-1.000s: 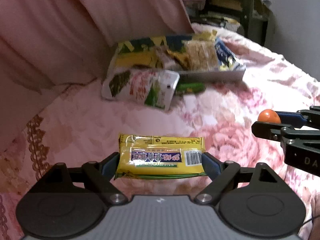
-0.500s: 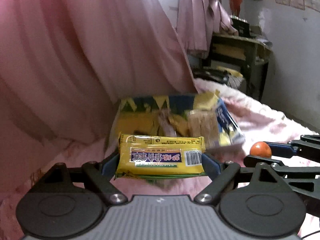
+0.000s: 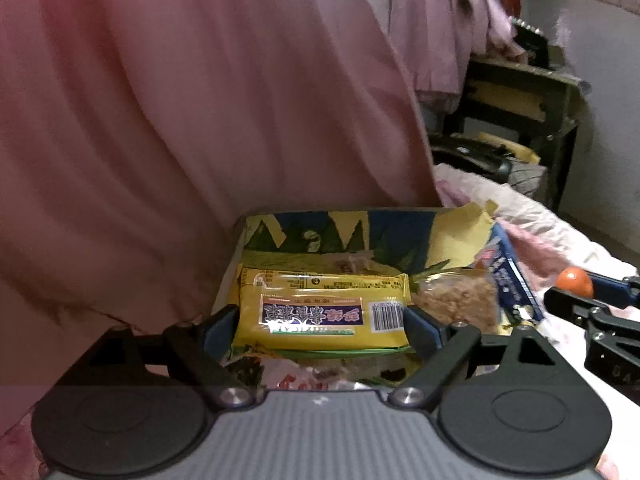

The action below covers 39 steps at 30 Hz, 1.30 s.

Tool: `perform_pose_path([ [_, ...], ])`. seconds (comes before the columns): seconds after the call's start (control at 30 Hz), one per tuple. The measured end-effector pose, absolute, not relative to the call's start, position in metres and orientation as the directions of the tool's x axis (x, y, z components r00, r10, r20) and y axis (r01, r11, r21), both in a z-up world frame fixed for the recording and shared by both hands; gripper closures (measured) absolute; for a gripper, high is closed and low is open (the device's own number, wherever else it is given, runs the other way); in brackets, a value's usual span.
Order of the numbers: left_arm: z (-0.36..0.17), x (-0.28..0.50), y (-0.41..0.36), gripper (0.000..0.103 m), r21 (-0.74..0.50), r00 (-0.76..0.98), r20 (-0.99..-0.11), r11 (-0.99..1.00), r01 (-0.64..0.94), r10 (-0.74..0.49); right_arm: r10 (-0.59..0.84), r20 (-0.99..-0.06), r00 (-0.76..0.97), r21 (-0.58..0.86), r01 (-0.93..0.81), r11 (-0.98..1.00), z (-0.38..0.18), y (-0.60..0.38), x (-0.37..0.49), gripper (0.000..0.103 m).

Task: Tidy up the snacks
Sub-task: 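Lift the orange and yellow bar and carry both over the tin box, then open both grippers to drop the yellow bar and orange into the box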

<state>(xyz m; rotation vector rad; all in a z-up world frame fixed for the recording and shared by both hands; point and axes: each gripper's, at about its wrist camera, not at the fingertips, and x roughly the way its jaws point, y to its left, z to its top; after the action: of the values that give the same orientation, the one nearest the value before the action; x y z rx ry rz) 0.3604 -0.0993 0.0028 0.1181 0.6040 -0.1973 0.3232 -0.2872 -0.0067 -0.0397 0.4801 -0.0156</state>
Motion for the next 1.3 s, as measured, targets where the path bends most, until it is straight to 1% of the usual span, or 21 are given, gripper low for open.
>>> perform_pose_path([
  [0.2,-0.018,0.387,-0.111,0.013,0.034,0.771,-0.622,0.979,0.2,-0.136,-0.041,-0.503,0.863,-0.021,0.035,0.999,-0.021,-0.293,0.347,0.067],
  [0.43,-0.034,0.414,-0.122,0.013,0.048,0.744,-0.663,0.987,0.151,-0.082,-0.06,-0.556,0.829,0.018,0.085,0.996,-0.039,-0.305,0.364,0.067],
  [0.6,-0.044,0.428,-0.125,0.013,0.014,0.708,-0.704,0.995,0.102,-0.063,-0.066,-0.599,0.798,0.036,0.109,0.993,-0.053,-0.31,0.372,0.067],
  [0.83,-0.052,0.435,-0.126,0.013,-0.003,0.685,-0.727,0.998,0.069,-0.049,-0.055,-0.63,0.775,0.043,0.105,0.993,-0.069,-0.306,0.378,0.067],
  [1.0,-0.052,0.437,-0.121,0.011,-0.034,0.673,-0.737,0.998,0.052,-0.06,-0.063,-0.623,0.779,0.027,0.101,0.994,-0.073,-0.302,0.379,0.066],
  [1.07,-0.051,0.436,-0.122,0.009,-0.035,0.673,-0.737,0.998,0.052,-0.061,-0.068,-0.618,0.783,0.017,0.1,0.995,-0.073,-0.302,0.379,0.062],
  [1.13,-0.049,0.434,-0.121,0.008,-0.045,0.672,-0.737,0.998,0.05,-0.067,-0.069,-0.608,0.791,0.011,0.096,0.995,-0.071,-0.301,0.377,0.057],
  [1.3,-0.042,0.424,-0.115,0.006,-0.073,0.69,-0.719,0.997,0.037,-0.079,-0.07,-0.586,0.807,0.007,0.091,0.996,-0.067,-0.301,0.37,0.05],
])
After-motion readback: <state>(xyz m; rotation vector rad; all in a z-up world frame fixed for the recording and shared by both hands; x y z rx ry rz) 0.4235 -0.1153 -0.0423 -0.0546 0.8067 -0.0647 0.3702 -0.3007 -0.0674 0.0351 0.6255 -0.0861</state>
